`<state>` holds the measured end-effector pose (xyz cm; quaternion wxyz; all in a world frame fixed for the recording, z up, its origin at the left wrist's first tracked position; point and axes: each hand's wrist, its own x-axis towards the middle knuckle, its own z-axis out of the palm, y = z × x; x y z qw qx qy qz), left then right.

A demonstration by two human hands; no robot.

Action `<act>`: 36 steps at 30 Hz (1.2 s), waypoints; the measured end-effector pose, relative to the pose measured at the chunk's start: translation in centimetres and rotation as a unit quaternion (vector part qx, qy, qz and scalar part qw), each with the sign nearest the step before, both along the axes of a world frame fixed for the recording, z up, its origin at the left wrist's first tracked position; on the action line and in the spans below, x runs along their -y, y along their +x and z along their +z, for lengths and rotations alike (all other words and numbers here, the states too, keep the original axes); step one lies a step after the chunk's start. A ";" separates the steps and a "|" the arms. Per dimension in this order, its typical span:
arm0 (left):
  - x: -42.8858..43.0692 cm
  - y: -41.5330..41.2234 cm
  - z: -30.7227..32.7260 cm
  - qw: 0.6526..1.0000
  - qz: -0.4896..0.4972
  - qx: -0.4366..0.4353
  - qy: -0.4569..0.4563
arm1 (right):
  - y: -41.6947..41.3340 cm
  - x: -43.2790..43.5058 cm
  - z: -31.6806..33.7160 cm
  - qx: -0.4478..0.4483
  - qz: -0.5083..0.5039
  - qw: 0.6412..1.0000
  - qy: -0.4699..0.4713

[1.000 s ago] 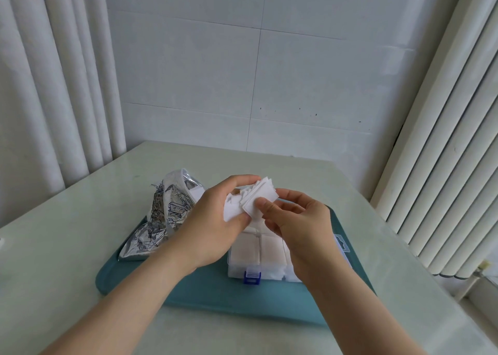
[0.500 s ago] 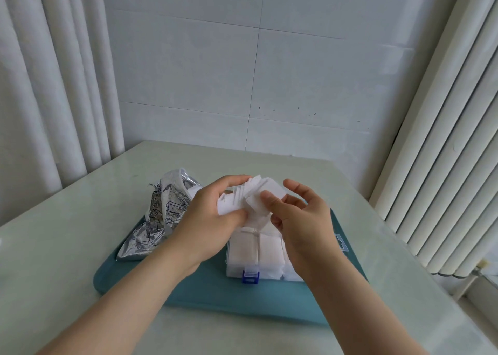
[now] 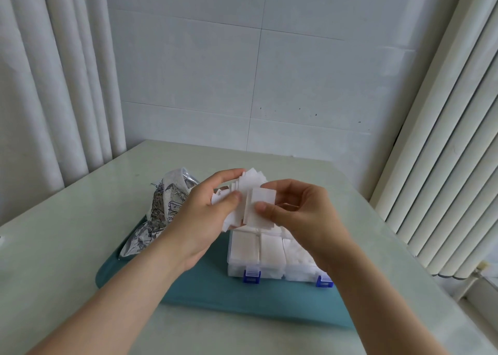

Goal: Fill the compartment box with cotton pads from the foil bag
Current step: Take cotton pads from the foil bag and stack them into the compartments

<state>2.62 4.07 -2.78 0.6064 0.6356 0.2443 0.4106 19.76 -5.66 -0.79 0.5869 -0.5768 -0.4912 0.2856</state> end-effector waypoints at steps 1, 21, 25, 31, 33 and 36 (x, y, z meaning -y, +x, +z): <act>0.0 0.0 0.0 1.000 -0.003 -0.009 0.010 | -0.3 0.0 0.1 0.025 -0.026 0.999 0.016; 0.2 0.3 -0.3 0.995 0.023 -0.058 0.076 | -1.2 -0.9 -1.0 0.233 -0.140 0.959 0.081; 0.1 0.3 -0.2 0.995 0.049 -0.055 0.060 | -0.9 -0.8 -0.8 0.217 -0.140 0.962 0.088; 0.1 0.2 -0.2 0.992 0.049 -0.065 0.096 | -0.5 -1.0 -1.2 0.244 -0.150 0.952 0.110; 0.2 0.2 -0.2 0.990 0.050 -0.067 0.110 | -0.4 -1.1 -1.2 0.265 -0.150 0.946 0.111; 0.3 0.1 -0.1 0.988 0.047 -0.073 0.127 | -0.4 -1.1 -1.2 0.283 -0.131 0.944 0.107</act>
